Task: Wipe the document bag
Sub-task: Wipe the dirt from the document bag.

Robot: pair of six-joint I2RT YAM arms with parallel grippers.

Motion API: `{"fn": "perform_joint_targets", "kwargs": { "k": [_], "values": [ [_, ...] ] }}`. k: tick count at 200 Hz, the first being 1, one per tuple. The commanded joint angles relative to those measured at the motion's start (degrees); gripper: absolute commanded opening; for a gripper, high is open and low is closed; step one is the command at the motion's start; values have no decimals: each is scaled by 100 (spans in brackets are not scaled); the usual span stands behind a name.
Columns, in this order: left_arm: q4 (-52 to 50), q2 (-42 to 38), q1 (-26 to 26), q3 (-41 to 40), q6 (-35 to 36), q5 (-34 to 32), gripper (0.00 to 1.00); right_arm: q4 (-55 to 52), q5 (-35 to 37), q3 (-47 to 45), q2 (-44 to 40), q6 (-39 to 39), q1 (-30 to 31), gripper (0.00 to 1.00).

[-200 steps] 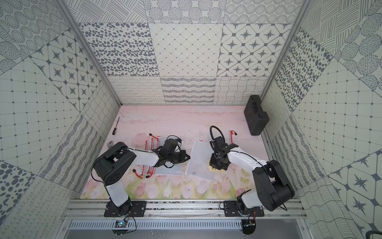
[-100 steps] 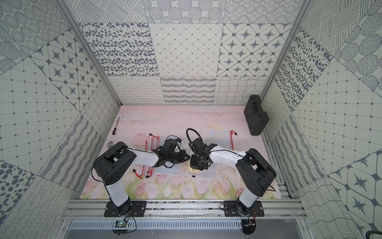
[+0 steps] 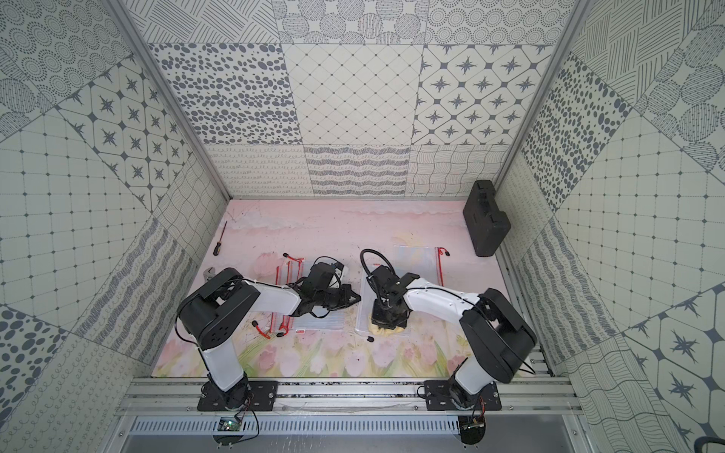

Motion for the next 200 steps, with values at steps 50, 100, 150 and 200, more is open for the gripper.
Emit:
{"fn": "perform_joint_targets", "kwargs": {
  "k": [50,100,150,200],
  "values": [
    [-2312,180,42,-153,32,-1009,0,111,-14,-229,-98,39,-90,0],
    [-2243,277,103,-144,59,-884,0,-525,-243,-2132,-2261,-568,-2388,0],
    [-2252,357,117,-65,69,-801,0,9,-239,-815,-1152,-171,-1173,0],
    [-2243,286,114,-159,30,-842,0,813,-524,175,461,110,-118,0]
  ]
}}
